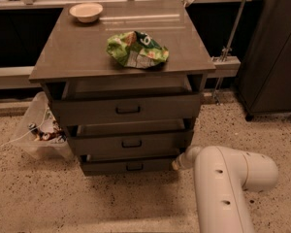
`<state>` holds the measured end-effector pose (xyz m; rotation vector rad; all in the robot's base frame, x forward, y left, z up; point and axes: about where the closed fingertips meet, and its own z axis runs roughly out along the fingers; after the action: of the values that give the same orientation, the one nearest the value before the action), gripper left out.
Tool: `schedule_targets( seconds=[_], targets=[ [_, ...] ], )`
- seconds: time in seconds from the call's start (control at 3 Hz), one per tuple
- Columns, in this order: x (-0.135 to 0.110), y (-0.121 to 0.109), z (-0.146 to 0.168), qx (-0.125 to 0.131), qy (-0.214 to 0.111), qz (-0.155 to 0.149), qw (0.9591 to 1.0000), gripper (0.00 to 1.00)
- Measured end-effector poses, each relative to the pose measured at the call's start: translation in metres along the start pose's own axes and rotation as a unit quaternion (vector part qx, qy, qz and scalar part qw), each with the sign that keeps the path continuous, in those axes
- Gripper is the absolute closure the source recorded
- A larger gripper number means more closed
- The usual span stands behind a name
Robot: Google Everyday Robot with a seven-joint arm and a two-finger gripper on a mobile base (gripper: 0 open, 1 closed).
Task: Close bottom drawer
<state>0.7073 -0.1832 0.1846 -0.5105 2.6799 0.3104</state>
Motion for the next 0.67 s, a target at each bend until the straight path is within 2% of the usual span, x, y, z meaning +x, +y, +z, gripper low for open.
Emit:
schedule_targets(
  seconds=[0.33,0.67],
  targets=[
    [0.0323,-0.0112,-0.0202,0.002,0.02,0.039,0.999,1.0],
    [0.0324,-0.0112,-0.0202,0.002,0.02,0.039,0.999,1.0]
  ],
)
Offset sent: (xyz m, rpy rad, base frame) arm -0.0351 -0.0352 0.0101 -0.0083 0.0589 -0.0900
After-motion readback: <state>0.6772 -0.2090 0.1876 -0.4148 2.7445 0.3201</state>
